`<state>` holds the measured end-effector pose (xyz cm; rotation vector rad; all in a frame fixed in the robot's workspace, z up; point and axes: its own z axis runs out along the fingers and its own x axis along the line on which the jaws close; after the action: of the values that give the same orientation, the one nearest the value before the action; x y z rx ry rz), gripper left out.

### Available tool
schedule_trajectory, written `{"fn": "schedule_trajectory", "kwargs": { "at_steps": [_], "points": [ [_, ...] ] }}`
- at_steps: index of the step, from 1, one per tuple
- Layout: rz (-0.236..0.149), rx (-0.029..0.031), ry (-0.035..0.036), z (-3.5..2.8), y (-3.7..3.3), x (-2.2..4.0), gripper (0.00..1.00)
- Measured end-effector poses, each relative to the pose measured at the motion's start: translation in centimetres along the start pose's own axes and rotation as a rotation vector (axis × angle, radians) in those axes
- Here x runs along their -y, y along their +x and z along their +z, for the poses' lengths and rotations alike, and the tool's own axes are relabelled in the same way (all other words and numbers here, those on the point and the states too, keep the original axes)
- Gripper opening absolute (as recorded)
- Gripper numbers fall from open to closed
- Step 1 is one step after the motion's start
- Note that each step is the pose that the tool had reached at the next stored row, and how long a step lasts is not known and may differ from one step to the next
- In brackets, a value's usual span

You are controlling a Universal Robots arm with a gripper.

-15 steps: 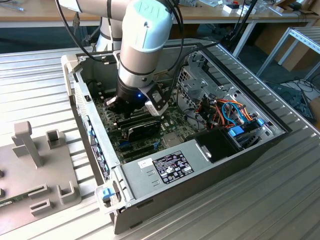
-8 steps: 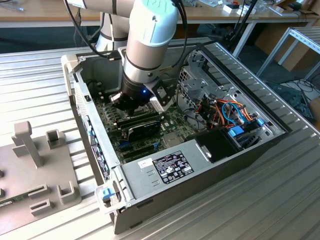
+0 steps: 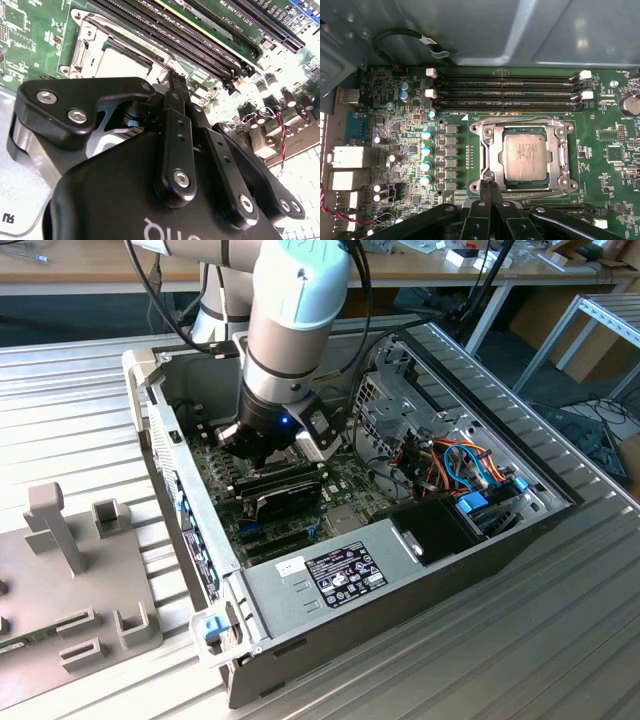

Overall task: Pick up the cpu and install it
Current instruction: 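Install the second cpu locking lever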

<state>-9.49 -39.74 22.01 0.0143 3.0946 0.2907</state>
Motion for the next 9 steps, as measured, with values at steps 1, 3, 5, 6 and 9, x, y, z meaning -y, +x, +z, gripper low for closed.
{"fn": "schedule_trajectory", "kwargs": {
  "at_steps": [1, 3, 5, 6, 9],
  "points": [
    [0.000, 0.0002, 0.0000, 0.00, 0.03, 0.00, 0.11],
    [0.000, 0.0005, -0.0001, 0.01, 0.08, 0.00, 0.11],
    [0.000, 0.0006, 0.0001, 0.03, 0.14, 0.01, 0.11],
    [0.000, 0.0006, -0.0001, 0.05, 0.18, 0.01, 0.11],
    [-0.001, 0.0003, 0.0028, 0.20, 0.33, 0.04, 0.11]
  ]
}}
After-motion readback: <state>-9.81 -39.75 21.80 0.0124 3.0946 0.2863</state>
